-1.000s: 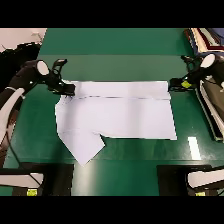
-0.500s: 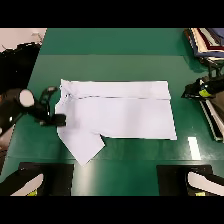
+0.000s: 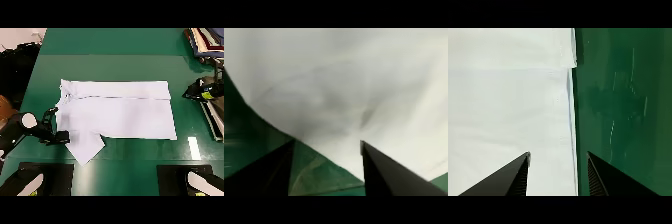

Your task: Fold the shirts.

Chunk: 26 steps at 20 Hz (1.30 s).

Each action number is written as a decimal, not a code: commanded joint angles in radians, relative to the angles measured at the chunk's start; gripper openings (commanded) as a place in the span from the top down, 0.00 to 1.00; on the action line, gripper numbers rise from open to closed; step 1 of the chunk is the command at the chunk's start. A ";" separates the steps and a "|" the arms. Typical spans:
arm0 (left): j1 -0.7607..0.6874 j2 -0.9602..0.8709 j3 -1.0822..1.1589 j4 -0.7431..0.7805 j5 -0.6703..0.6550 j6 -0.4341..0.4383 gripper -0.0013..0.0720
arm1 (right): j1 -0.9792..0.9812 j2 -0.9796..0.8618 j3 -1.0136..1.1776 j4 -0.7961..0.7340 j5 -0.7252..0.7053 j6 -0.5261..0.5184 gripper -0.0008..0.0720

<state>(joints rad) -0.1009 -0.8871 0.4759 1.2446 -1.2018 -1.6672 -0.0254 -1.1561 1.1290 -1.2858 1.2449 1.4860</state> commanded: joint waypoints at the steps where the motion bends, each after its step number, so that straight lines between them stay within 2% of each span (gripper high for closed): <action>1: 0.000 0.004 -0.039 -0.077 0.106 -0.008 0.32 | 0.001 0.006 -0.003 0.011 0.001 -0.003 0.42; 3: 0.000 0.004 -0.042 -0.079 0.118 -0.009 0.33 | 0.001 0.006 -0.003 0.011 0.021 -0.003 0.42; 4: 0.000 0.005 -0.042 -0.081 0.117 -0.009 0.42 | 0.001 0.006 -0.003 0.011 0.039 -0.003 0.42; 5: 0.000 0.005 -0.041 -0.087 0.117 -0.007 0.85 | -0.001 0.006 -0.003 0.002 0.061 -0.003 0.42; 6: 0.000 0.005 -0.036 -0.089 0.117 -0.002 0.93 | -0.008 0.006 -0.004 0.000 0.087 -0.016 0.42; 8: 0.000 0.005 -0.010 -0.092 0.109 0.000 0.95 | -0.042 0.024 -0.046 0.002 0.109 -0.022 0.42; 12: 0.000 0.005 0.080 -0.100 0.076 0.026 0.95 | -0.182 0.111 -0.290 0.002 0.128 -0.022 0.42; 13: 0.000 0.005 0.097 -0.102 0.076 0.026 0.95 | -0.223 0.117 -0.356 0.003 0.134 -0.023 0.39; 14: 0.000 0.005 0.112 -0.102 0.076 0.026 0.95 | -0.257 0.114 -0.410 0.007 0.141 -0.026 0.32; 19: 0.000 0.005 0.129 -0.101 0.085 0.027 0.95 | -0.293 0.010 -0.566 0.205 0.085 -0.099 0.35; 20: 0.000 0.005 0.129 -0.101 0.086 0.026 0.95 | -0.272 -0.010 -0.567 0.222 0.070 -0.101 0.40; 23: 0.000 0.005 0.129 -0.101 0.086 0.027 0.95 | -0.182 -0.042 -0.531 0.218 0.064 -0.101 0.42; 24: 0.000 0.005 0.129 -0.101 0.083 0.026 0.95 | -0.153 -0.043 -0.514 0.208 0.064 -0.101 0.59; 25: 0.000 0.005 0.129 -0.100 0.074 0.027 0.95 | -0.132 -0.038 -0.500 0.195 0.068 -0.101 0.81; 26: 0.000 0.006 0.132 -0.092 0.056 0.027 0.95 | -0.110 -0.024 -0.486 0.168 0.070 -0.101 0.92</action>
<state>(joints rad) -0.1013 -0.8825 0.6037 1.1442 -1.1206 -1.6409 -0.1944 -1.1812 0.6178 -1.1038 1.3109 1.3895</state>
